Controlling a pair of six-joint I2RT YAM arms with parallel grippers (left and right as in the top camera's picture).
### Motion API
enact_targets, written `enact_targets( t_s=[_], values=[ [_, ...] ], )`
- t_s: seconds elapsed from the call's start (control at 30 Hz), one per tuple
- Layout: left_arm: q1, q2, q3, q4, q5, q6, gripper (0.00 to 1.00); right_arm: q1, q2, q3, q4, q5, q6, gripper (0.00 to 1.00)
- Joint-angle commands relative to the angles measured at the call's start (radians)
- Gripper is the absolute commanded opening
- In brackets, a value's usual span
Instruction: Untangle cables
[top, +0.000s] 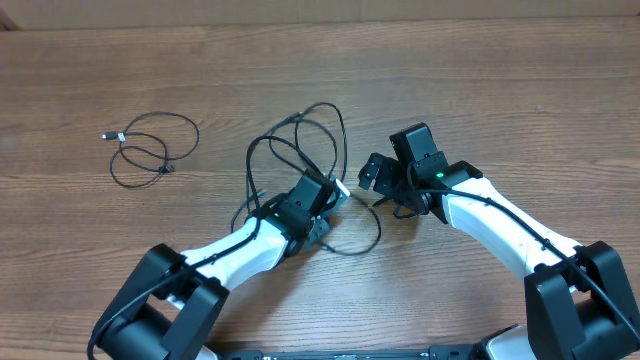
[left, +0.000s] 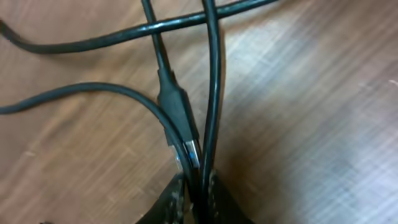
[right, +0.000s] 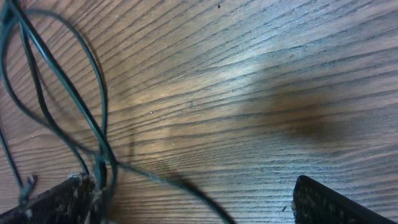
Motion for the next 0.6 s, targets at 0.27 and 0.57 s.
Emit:
enact_targets(
  t_s=[0.27, 0.57],
  values=[
    [0.039, 0.024, -0.020, 0.211, -0.010, -0.013, 0.13, -0.001, 0.005, -0.002, 0.003, 0.000, 0.001, 1.00],
    [0.167, 0.022, 0.027, 0.196, 0.041, -0.070, 0.80, -0.001, 0.005, -0.002, 0.003, 0.000, 0.001, 1.00]
  ],
)
